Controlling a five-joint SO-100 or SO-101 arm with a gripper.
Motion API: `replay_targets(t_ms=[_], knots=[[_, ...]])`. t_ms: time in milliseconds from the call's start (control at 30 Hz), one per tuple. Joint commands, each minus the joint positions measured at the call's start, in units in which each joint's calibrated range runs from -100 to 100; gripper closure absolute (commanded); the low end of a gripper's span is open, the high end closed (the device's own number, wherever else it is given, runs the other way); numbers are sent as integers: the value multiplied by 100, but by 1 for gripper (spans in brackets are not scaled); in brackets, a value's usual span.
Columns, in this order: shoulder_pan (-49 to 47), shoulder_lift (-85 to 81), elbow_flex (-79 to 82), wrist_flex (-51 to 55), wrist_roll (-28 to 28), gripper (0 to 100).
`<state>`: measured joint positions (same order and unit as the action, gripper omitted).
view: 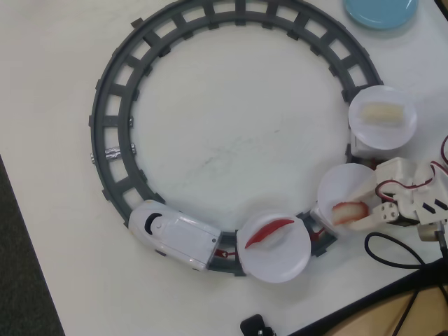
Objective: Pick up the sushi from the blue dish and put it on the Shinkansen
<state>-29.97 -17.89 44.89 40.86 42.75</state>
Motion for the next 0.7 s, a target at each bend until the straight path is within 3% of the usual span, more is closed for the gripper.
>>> replay_targets(t_ms=[0, 400, 567, 667], knots=[[48, 40, -63, 489, -17, 96], [321, -561, -46, 668, -17, 75], [321, -837, -54, 643, -43, 72], [321, -1446, -261, 608, -357, 72]])
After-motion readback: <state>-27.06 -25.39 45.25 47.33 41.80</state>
